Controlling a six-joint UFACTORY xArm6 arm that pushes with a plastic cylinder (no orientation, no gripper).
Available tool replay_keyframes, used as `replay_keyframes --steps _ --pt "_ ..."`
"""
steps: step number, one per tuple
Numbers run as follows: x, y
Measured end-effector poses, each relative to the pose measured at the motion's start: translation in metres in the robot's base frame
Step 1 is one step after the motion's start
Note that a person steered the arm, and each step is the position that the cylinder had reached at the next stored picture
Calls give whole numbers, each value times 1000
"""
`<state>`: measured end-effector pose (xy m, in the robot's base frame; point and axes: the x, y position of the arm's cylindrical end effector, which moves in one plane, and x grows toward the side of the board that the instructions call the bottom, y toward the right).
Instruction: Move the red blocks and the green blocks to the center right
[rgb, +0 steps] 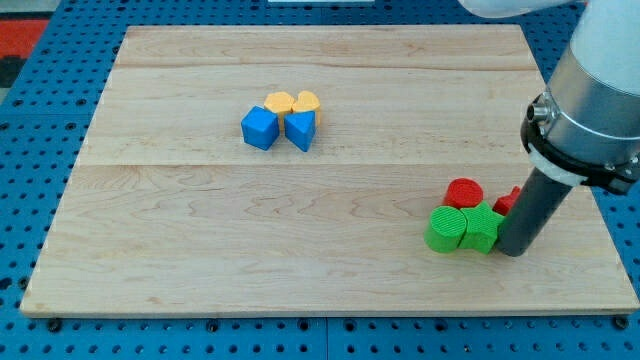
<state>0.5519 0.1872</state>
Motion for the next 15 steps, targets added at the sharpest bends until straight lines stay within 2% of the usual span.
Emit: replay_keyframes --steps 5,7,10,11,12,13,15 --pt "-5 15" --pt "-43 25" --pt "-153 24" --pt "-42 24" --pt "37 17" --pt "45 -19" --pt "-25 -28"
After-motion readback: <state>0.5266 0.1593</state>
